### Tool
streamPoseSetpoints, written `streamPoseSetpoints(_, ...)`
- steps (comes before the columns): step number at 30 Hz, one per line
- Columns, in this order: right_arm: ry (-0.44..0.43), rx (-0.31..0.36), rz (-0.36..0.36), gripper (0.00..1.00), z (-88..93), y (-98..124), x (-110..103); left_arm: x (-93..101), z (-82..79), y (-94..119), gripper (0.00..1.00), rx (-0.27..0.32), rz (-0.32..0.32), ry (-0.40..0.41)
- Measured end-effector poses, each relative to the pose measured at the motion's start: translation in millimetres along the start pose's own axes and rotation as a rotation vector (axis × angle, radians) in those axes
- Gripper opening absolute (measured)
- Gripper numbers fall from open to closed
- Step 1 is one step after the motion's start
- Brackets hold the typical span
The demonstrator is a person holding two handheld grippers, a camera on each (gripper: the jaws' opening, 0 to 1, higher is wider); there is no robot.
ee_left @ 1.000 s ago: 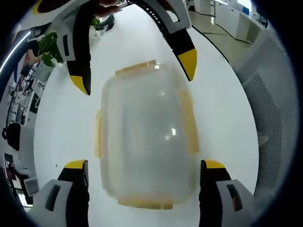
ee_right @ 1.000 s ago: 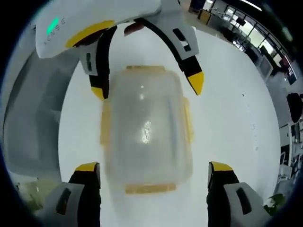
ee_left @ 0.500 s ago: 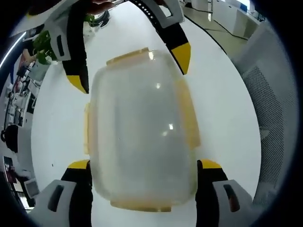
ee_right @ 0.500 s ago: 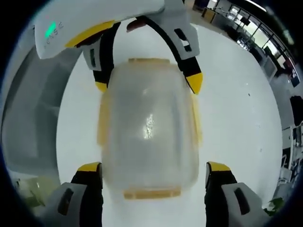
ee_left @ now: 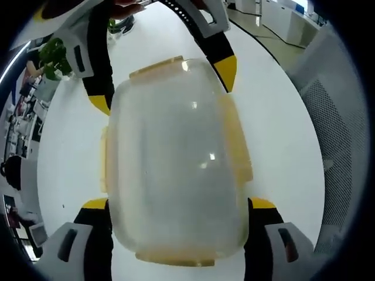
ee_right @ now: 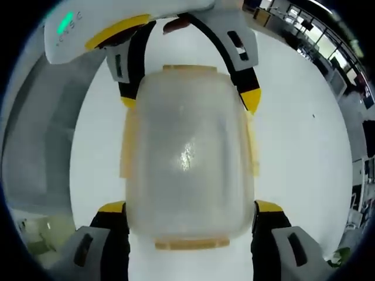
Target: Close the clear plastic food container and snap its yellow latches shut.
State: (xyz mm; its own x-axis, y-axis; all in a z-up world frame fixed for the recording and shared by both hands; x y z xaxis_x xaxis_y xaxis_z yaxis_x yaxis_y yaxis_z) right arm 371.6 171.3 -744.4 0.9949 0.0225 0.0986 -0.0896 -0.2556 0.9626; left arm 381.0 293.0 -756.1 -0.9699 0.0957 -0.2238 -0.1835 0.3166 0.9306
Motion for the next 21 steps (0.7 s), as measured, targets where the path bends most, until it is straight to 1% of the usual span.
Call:
streamPoseSetpoints(12,0.002,-0.012,-0.012,0.86,-0.7,-1.5,0.5,0.4,0.6,-1.3,0.95,0.002,0.004,-0.003)
streamPoseSetpoints(21,0.0,-0.004,-0.011,0.85,-0.9,-0.5,-0.1,0.7,0.2,-1.7,0.95,0.0,0.0,0.0)
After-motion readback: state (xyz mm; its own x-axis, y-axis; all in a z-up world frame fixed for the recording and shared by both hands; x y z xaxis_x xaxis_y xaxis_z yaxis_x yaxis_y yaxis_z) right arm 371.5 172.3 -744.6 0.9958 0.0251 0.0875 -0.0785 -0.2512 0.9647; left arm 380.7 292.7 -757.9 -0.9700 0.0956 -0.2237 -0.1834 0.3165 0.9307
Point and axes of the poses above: the point that each gripper's makers call its tool centre point, and the gripper's own axes: y roughly backward along the fingers, x roughly to its right, z roughly out of its underside, the point moved 7 cm from there along y, roughly backward along the fingers, and after that the axes turned 9 degrees about y, right-handed, at the moved point
